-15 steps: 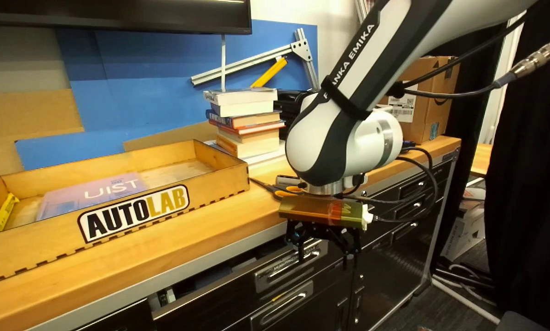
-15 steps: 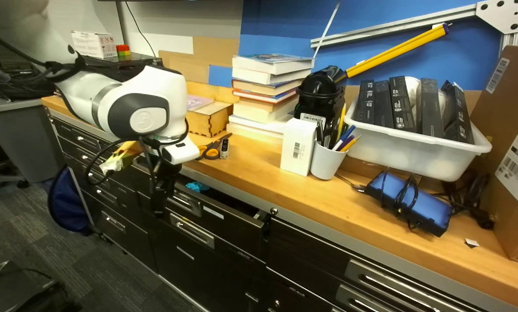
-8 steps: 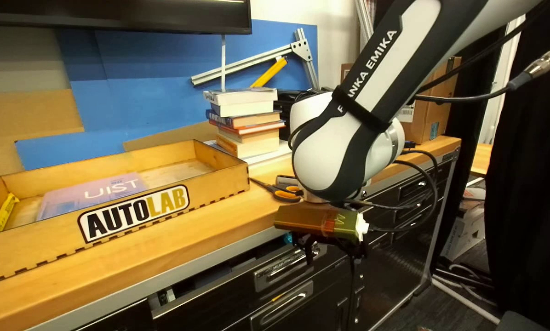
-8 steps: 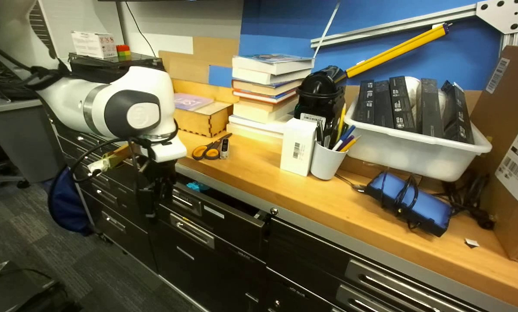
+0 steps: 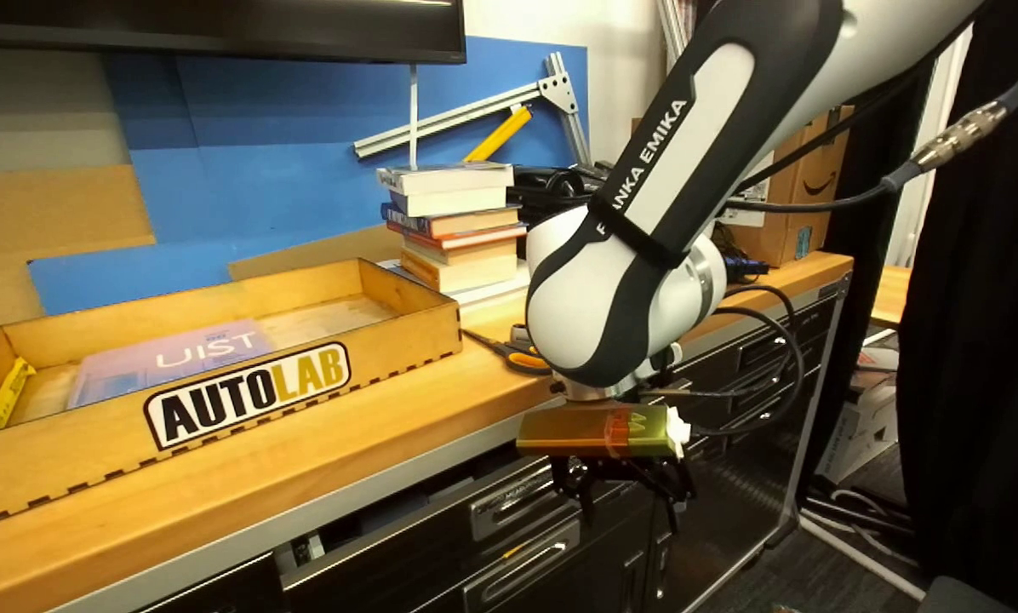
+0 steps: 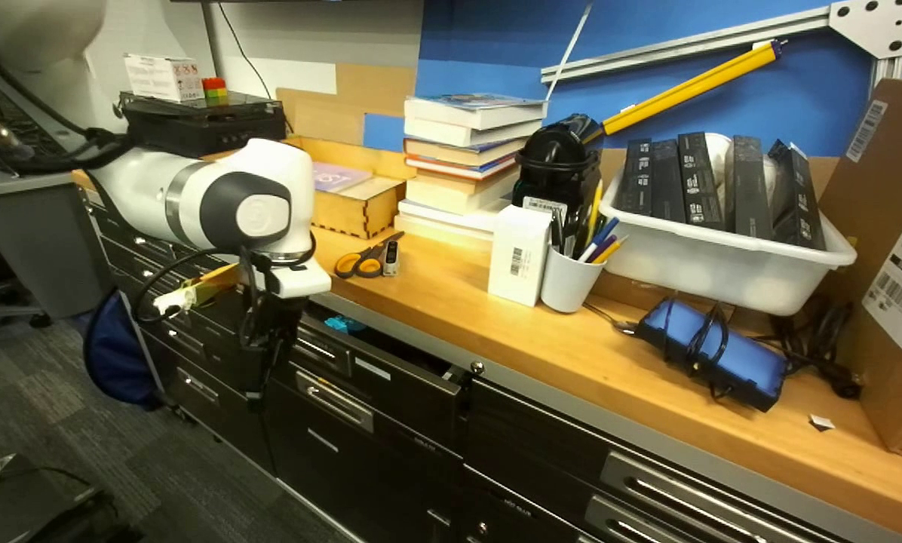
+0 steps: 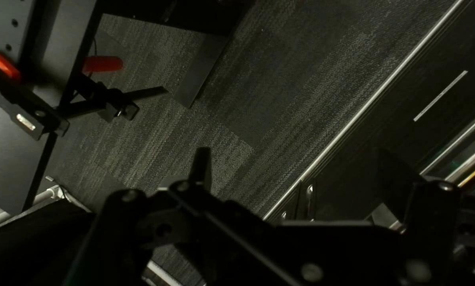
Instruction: Pick up the blue object from the counter and put it in the open drawer and close it
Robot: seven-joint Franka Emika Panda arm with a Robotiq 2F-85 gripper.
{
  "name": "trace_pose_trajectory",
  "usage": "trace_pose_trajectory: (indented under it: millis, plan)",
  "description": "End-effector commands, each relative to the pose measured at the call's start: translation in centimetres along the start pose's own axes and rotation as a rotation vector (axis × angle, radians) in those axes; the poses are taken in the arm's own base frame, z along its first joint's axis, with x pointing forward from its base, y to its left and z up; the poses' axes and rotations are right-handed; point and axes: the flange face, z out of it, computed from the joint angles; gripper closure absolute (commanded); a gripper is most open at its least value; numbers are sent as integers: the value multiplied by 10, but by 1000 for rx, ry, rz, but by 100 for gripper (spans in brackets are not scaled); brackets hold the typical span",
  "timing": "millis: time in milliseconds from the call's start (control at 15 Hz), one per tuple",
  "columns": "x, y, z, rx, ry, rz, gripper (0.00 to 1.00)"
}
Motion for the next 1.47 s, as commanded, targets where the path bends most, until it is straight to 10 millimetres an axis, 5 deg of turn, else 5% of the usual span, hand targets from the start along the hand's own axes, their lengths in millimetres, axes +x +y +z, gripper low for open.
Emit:
trace_pose_trajectory:
  millis: [0,400,733,1000,1400]
  plan:
    - [26,-15,14,-20,-26,78,0]
    - [54,-26,0,71,-13,254,0]
    - [53,-30,-14,104,10,305,0]
    - [20,-7,-31,111,16,209,0]
    - [-72,38,-85,40,54,-142,0]
